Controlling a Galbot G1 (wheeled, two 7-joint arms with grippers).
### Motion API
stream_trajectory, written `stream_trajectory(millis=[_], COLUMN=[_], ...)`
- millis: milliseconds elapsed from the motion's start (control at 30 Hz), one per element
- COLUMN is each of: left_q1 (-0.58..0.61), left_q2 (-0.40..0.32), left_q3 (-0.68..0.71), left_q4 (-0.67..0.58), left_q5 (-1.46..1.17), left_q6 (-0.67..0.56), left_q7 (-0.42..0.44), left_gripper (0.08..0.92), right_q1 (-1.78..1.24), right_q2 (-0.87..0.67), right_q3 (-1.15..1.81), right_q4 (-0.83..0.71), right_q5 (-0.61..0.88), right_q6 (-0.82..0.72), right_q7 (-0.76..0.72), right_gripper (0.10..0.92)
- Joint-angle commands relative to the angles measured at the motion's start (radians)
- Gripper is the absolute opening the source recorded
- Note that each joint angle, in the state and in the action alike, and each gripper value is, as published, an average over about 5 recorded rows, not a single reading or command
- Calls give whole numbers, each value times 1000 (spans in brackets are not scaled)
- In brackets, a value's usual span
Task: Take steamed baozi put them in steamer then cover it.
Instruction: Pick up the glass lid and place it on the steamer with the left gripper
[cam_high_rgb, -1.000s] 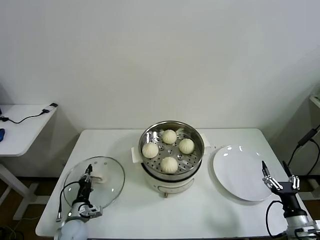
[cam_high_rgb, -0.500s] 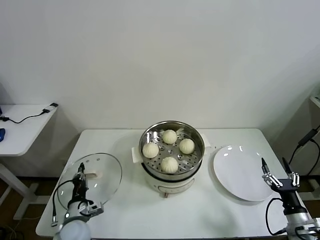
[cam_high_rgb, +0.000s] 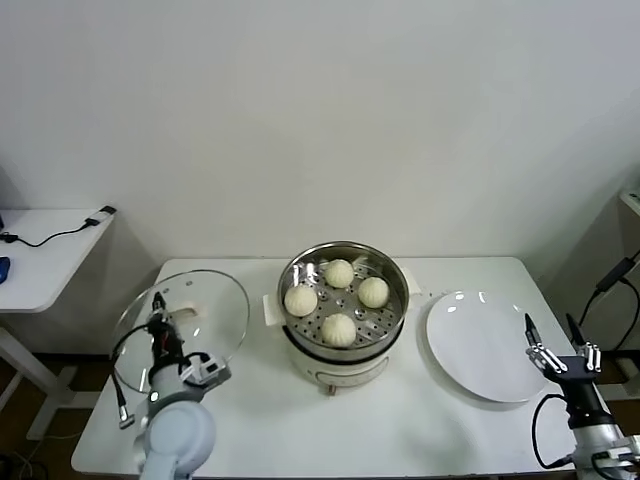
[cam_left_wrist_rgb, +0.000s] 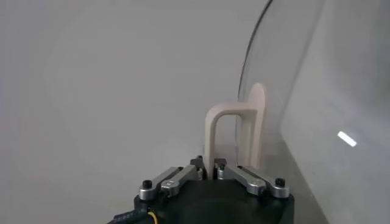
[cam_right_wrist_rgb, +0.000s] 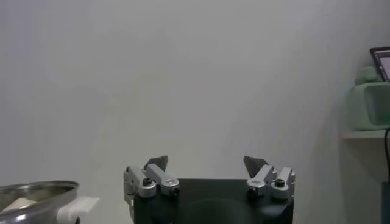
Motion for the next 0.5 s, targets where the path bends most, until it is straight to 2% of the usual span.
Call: stream_trajectory(millis=[33, 500], left_q1=[-183, -440], left_q2=[-81, -243], left_q3=[131, 366], left_q4=[-35, 174], left_q5=[186, 250], left_q6=[115, 115], left_q7=[201, 255], left_gripper=[167, 167], right_q1=[-2, -24], right_q2=[3, 34], right_q3=[12, 45], right_q4=[-7, -11], right_q5=[-4, -35], right_q6=[-1, -2], right_q7=[0, -1], right_gripper=[823, 823])
